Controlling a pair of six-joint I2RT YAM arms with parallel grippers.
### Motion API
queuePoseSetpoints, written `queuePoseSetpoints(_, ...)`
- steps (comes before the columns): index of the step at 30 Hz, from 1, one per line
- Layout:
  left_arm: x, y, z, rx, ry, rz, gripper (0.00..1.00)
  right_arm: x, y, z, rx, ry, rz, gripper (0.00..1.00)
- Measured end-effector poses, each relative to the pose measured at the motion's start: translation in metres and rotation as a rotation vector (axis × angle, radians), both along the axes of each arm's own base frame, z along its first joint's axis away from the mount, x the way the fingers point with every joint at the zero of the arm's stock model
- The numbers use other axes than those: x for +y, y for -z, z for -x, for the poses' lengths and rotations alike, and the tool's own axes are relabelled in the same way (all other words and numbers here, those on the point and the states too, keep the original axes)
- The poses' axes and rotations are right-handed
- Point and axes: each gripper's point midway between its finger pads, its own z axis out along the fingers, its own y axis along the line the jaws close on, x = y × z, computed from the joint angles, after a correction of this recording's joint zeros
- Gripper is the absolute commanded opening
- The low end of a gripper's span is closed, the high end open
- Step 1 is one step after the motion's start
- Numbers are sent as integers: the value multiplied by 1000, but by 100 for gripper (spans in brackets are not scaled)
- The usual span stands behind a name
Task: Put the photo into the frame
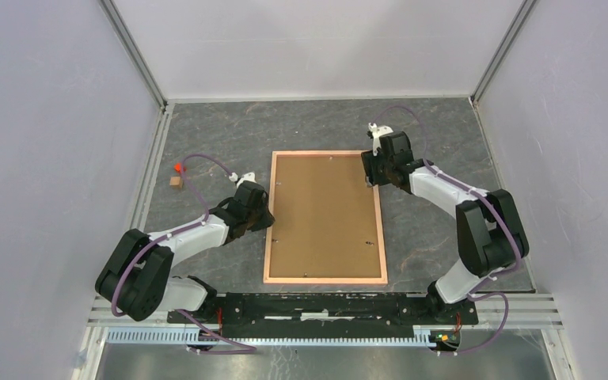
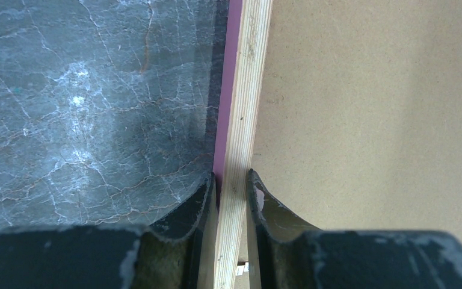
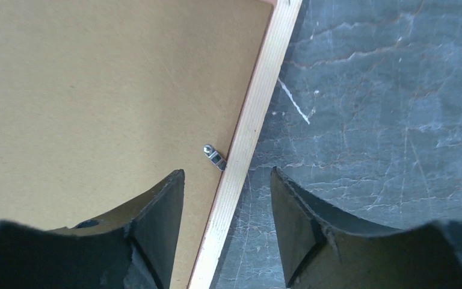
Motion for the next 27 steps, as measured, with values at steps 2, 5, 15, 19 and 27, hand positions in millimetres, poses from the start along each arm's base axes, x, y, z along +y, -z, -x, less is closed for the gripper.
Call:
queuePoseSetpoints(2, 0, 0, 0, 0, -1, 0, 2, 3, -13, -3, -38, -5, -22, 62)
queuePoseSetpoints(5, 0, 0, 0, 0, 0, 0, 2, 4, -16, -6, -54, -7, -26, 62)
queuePoseSetpoints(15, 3, 0, 3, 2, -3, -4, 2, 1, 27, 2, 54, -22, 20, 49)
queuePoseSetpoints(19, 2, 0, 3, 2, -2, -4, 2, 0, 32, 0, 57, -22, 32, 48)
queuePoseSetpoints(27, 2, 0, 3, 2, -2, -4, 2, 1, 32, -7, 33, -15, 33, 36)
